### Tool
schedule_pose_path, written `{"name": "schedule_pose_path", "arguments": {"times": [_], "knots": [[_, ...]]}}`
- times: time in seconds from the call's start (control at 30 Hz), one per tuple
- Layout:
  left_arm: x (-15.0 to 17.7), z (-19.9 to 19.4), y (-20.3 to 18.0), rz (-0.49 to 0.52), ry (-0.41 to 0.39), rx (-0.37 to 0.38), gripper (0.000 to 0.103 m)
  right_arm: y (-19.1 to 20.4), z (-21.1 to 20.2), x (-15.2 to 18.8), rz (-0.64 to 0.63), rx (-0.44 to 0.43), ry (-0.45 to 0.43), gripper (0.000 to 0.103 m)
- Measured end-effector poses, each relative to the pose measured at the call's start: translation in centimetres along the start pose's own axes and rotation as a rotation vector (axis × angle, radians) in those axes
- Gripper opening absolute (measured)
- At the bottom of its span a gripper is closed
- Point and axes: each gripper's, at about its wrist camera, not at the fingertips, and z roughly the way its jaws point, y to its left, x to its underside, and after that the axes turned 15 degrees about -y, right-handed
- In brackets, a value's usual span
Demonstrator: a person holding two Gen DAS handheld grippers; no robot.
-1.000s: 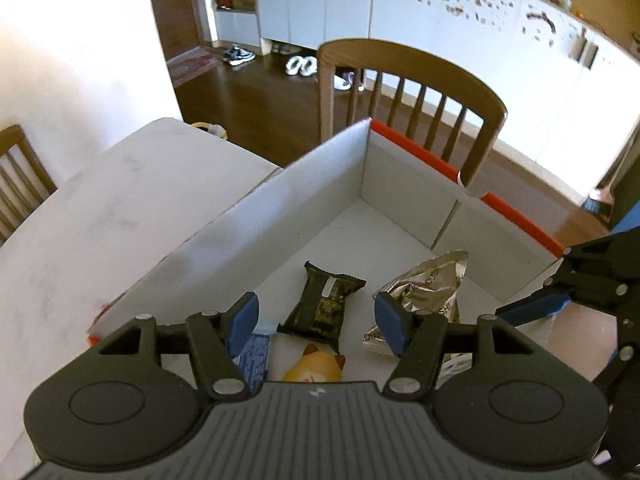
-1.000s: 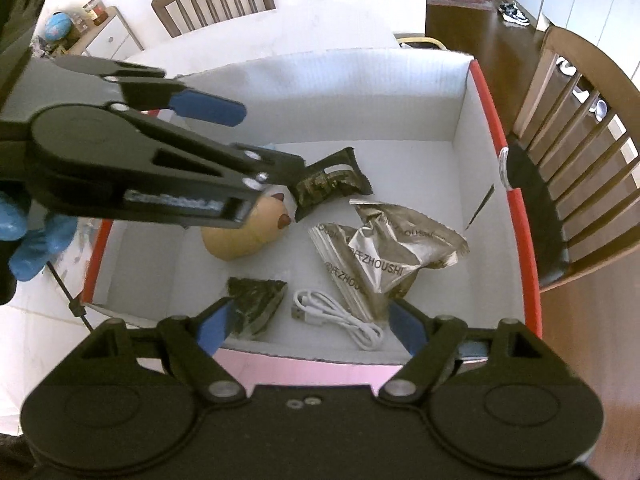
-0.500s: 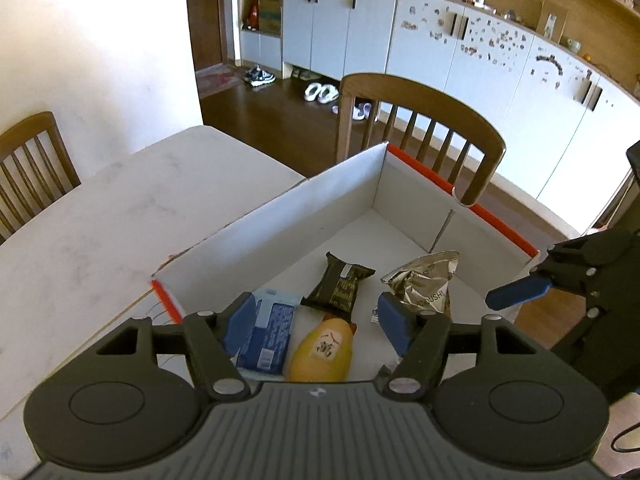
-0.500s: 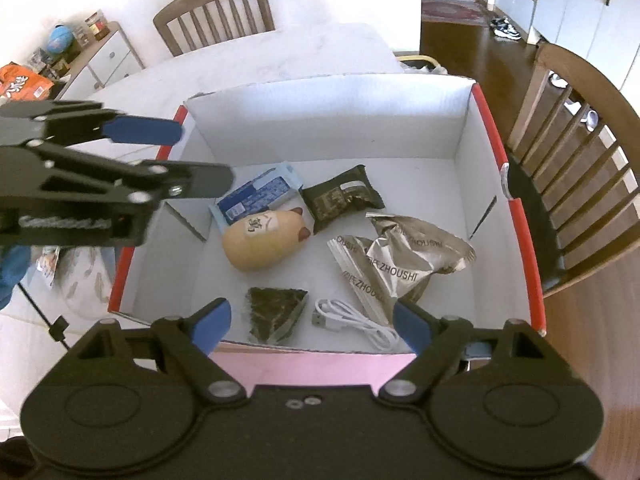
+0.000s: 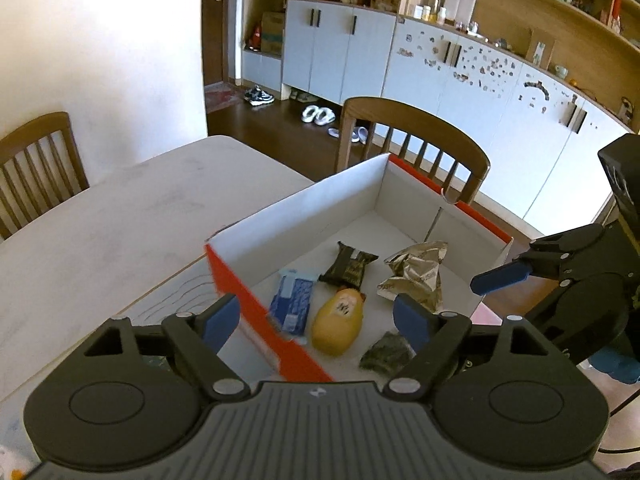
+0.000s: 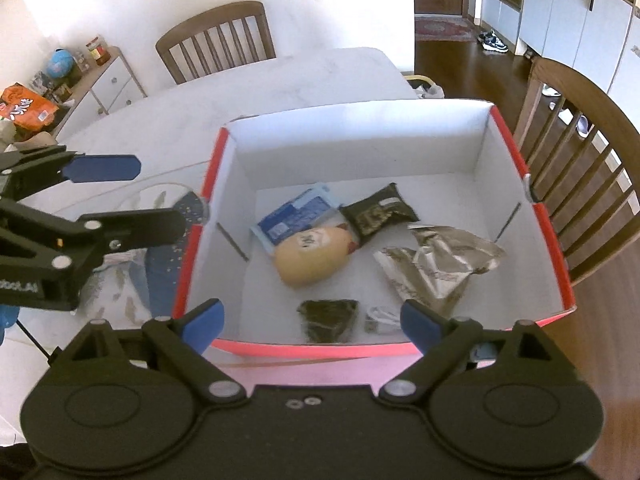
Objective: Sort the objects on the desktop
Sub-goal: 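Withdraw both tools from the shoebox toward the remaining snacks on the placemat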
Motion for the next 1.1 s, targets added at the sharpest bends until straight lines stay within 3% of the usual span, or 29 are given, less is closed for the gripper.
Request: {"name": "schedule_pose_path", "arguments": {"times": [0.07,0.17,0.6,1.1], "knots": [[0.4,-0.9,0.7,-0.011,-0.006,-0.008,0.087,1.0,0.0,0.2,-0.001,0.001,-0.004,0.095],[1.3,-2.5,1.7,-0.027,-0.024,-0.034,0.102,2.5,-0.1,0.5,0.003,-0.008,-0.012,0.096],[5.2,-8.5,5.3,-0.081,-0.046,-0.081,0.103,9.5,-0.4,1.7,-0.043,-0.026,-0.027,0.096],[9.2,-15.1,12.0,-0.149,-0.105,-0.254,0.103,17.1,2.3,2.2,-0.104,-0.085,-0.021,0.096]]}}
